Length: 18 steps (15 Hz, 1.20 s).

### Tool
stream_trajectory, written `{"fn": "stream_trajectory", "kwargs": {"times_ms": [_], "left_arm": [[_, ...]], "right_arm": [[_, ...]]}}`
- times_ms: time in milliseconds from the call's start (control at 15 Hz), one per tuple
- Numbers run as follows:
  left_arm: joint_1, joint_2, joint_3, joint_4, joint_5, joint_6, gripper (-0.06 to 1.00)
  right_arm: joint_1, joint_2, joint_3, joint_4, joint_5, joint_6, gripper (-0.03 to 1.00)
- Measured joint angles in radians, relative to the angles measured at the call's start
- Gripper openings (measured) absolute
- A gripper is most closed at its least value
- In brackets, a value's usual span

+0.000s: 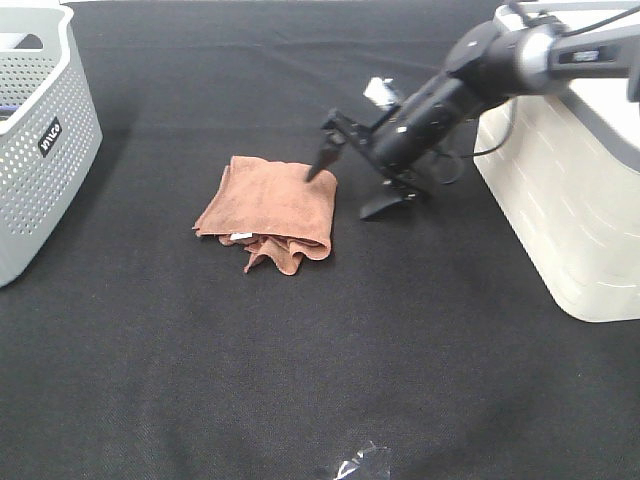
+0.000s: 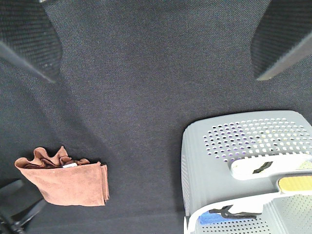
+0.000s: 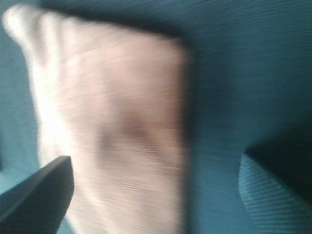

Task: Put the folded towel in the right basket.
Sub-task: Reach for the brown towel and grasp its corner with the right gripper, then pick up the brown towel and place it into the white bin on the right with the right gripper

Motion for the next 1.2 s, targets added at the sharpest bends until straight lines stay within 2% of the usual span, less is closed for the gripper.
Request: {"fn": "stream_trajectory", "kwargs": {"times_ms": [267, 467, 533, 600, 733, 800, 1067, 1133, 1200], "left_arm": [[0.0, 0.0, 0.0, 0.0, 0.0, 0.0, 0.98], [0.0, 0.0, 0.0, 0.0, 0.0, 0.0, 0.98], [0.0, 0.0, 0.0, 0.0, 0.0, 0.0, 0.98], [0.0, 0.0, 0.0, 0.0, 0.0, 0.0, 0.98], [0.0, 0.0, 0.0, 0.0, 0.0, 0.0, 0.98], [0.0, 0.0, 0.0, 0.0, 0.0, 0.0, 0.98], [0.0, 0.0, 0.0, 0.0, 0.0, 0.0, 0.98], [0.0, 0.0, 0.0, 0.0, 0.0, 0.0, 0.98], [0.0, 0.0, 0.0, 0.0, 0.0, 0.0, 0.98]], "right_arm": [[0.159, 0.026, -0.004, 0.097, -0.132, -0.001, 0.87], [0.215, 0.036, -0.004, 0.114, -0.234, -0.001, 0.77], [0.218, 0.041, -0.002, 0.114, -0.261, 0.0, 0.62], [0.218, 0.041, -0.002, 0.114, -0.261, 0.0, 0.62], [0.218, 0.054, 0.002, 0.112, -0.282, 0.0, 0.32], [0.218, 0.056, 0.003, 0.111, -0.284, 0.0, 0.21], [0.214, 0.046, 0.003, 0.109, -0.255, -0.022, 0.21], [0.214, 0.028, 0.009, 0.094, -0.222, -0.036, 0.21], [0.214, -0.017, 0.02, 0.073, -0.15, -0.075, 0.21]]}}
